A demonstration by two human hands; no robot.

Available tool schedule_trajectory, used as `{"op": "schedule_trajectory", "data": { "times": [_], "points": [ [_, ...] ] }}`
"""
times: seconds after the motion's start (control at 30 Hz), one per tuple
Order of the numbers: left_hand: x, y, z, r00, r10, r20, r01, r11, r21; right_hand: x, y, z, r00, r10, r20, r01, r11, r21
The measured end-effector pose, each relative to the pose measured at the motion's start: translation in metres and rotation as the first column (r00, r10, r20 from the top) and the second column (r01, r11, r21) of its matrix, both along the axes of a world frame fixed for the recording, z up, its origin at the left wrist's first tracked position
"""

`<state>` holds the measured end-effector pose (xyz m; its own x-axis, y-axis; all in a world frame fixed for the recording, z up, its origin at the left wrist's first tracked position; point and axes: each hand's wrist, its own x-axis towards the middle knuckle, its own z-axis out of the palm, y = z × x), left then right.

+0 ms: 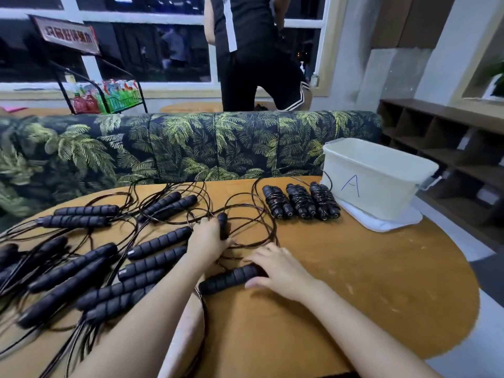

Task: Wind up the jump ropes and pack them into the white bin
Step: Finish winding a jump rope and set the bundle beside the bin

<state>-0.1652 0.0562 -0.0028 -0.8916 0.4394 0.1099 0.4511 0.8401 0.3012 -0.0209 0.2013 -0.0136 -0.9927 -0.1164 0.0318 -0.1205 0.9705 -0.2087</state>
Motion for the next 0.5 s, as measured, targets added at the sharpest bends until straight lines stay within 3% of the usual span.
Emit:
{"op": "schedule_trajectory", "data": {
  "times": [0.13, 0.3, 0.4, 0.5],
  "points": [
    [-0.006, -0.001, 0.005, 0.999, -0.002, 0.039, 0.007, 0.993, -0.115, -0.003, -0.003, -0.006, 0.999, 0.048, -0.013, -0.048, 0.999, -0.001],
    [-0.002, -0.024, 0.032, 0.962, -0.057, 0.267, 0.078, 0.995, -0.068, -0.002, 0.005, -0.003, 0.966, 0.078, -0.248, -0.095, 0.994, -0.058],
    [0.032, -0.046, 0.041, 0.931, -0.140, 0.337, 0.122, 0.990, 0.075, 0.001, 0.004, 0.001, 0.912, 0.025, -0.410, -0.074, 0.992, -0.106],
    [0.075, -0.058, 0.040, 0.904, -0.246, 0.349, 0.161, 0.954, 0.253, 0.004, -0.003, 0.002, 0.885, 0.030, -0.464, -0.104, 0.985, -0.135]
  ]
}}
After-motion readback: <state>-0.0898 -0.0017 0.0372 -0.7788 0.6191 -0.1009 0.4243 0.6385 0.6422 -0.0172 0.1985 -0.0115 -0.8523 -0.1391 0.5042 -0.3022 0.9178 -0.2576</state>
